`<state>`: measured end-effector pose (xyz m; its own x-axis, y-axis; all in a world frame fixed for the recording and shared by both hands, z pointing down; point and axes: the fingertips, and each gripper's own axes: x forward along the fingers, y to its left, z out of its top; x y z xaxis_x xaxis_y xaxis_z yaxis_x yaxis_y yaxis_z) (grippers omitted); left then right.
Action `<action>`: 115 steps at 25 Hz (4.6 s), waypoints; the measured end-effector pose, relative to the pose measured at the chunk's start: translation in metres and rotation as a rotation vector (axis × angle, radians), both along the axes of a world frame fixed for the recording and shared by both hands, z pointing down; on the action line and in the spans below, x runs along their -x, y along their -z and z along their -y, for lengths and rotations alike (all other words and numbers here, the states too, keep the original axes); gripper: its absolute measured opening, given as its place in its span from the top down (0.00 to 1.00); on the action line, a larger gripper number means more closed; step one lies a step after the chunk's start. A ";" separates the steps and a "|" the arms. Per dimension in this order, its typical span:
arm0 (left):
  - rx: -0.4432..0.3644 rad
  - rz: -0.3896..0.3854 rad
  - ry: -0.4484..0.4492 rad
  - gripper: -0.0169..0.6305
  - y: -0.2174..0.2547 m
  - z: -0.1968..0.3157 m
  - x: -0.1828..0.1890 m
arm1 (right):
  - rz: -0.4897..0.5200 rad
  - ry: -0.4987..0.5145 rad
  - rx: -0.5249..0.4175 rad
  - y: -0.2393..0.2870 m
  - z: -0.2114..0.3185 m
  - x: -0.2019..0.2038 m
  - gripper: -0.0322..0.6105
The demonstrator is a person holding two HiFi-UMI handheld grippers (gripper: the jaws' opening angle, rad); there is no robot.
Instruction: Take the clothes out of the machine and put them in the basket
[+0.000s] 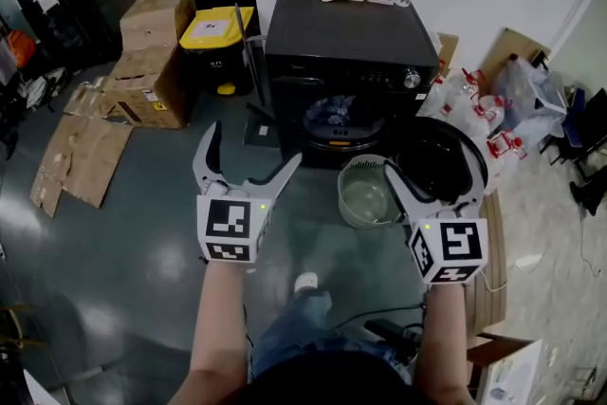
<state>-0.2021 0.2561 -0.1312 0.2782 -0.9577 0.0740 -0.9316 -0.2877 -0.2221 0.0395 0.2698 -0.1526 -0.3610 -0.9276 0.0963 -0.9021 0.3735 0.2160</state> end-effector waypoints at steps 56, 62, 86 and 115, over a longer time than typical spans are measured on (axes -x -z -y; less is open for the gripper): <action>0.365 0.010 -0.037 0.10 -0.399 0.288 -0.065 | 0.034 0.010 0.330 -0.401 0.277 -0.016 0.17; 0.429 -0.015 0.000 0.10 -0.448 0.304 -0.075 | 0.058 0.027 0.393 -0.460 0.297 -0.022 0.17; 0.532 0.027 0.200 0.10 -0.583 0.372 -0.028 | 0.068 0.037 0.593 -0.620 0.405 0.014 0.17; 0.499 -0.004 0.491 0.10 -0.609 0.417 0.001 | -0.274 0.054 0.848 -0.733 0.576 0.087 0.18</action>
<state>-0.2030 -0.1606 0.4781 -0.1771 -0.8242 0.5379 -0.9805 0.1003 -0.1692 -0.0473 -0.3063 0.5803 -0.2656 -0.4877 0.8317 -0.8357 0.5465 0.0536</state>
